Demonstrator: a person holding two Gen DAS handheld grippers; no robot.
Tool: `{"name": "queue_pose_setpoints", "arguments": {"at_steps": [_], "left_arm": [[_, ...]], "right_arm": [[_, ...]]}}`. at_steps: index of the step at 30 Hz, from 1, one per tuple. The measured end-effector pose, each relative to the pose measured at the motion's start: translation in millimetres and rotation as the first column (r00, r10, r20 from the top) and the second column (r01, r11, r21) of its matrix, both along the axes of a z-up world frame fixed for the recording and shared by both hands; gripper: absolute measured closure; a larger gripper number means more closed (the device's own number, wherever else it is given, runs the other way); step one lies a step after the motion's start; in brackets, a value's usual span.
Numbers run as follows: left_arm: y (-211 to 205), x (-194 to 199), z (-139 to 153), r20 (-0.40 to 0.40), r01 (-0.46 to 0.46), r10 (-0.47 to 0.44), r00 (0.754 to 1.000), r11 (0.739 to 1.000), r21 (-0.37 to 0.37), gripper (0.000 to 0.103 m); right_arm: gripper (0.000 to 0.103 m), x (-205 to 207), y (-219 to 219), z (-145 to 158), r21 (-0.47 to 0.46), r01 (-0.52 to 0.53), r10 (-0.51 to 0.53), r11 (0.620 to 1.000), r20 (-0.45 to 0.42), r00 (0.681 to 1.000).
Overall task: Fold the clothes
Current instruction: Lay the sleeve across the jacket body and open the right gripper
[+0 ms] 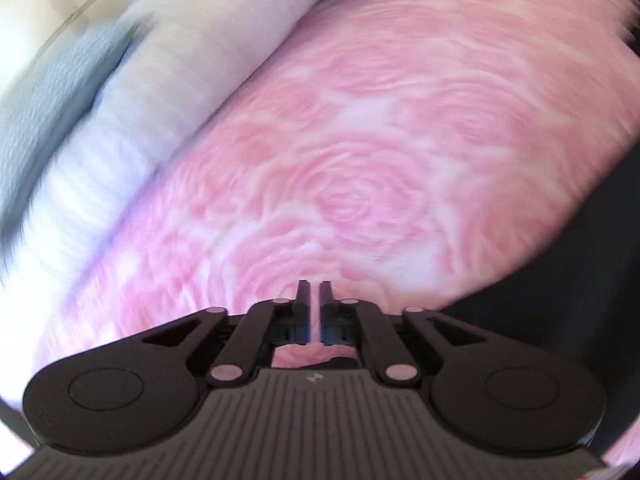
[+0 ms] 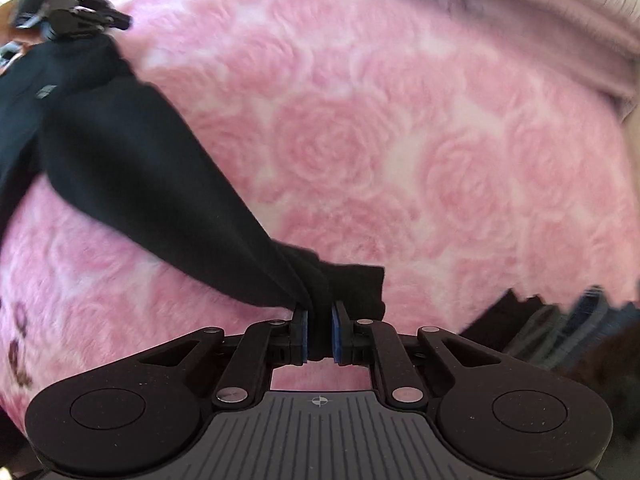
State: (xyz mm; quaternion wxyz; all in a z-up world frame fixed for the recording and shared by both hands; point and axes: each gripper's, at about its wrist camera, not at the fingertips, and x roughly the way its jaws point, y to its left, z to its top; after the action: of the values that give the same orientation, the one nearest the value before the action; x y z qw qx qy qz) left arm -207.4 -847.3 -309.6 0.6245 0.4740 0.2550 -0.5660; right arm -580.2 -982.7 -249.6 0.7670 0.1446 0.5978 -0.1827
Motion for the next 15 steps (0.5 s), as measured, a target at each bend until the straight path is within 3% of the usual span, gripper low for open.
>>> {"name": "queue_pose_setpoints", "arguments": {"at_steps": [2,5,9,12,15], "left_arm": [[6,-3,7,0.004,-0.008,0.009,1.0,0.998,-0.055,0.096],[24,-16,23,-0.055,0.019,-0.025,0.998,0.995,-0.102,0.092],[49,-51,25,-0.093,0.094,-0.105,0.99,0.989,-0.118,0.087],[68,-89,19,-0.112,0.171,-0.186,0.976,0.977,-0.129,0.087],[86,-119,21,-0.145,0.221,-0.242,0.959,0.964,-0.144,0.086]], "right_arm": [[0.09,0,-10,3,-0.036,0.058,-0.056,0.998,0.068,0.996],[0.085,-1,-16,13,-0.102,0.115,-0.096,0.988,0.17,0.981],[0.085,-2,5,2,-0.156,-0.022,0.036,0.988,0.087,0.996],[0.085,-4,15,-11,-0.205,-0.146,0.158,0.968,0.044,0.986],[0.088,-4,4,-15,-0.108,-0.132,0.135,0.985,0.024,0.991]]}}
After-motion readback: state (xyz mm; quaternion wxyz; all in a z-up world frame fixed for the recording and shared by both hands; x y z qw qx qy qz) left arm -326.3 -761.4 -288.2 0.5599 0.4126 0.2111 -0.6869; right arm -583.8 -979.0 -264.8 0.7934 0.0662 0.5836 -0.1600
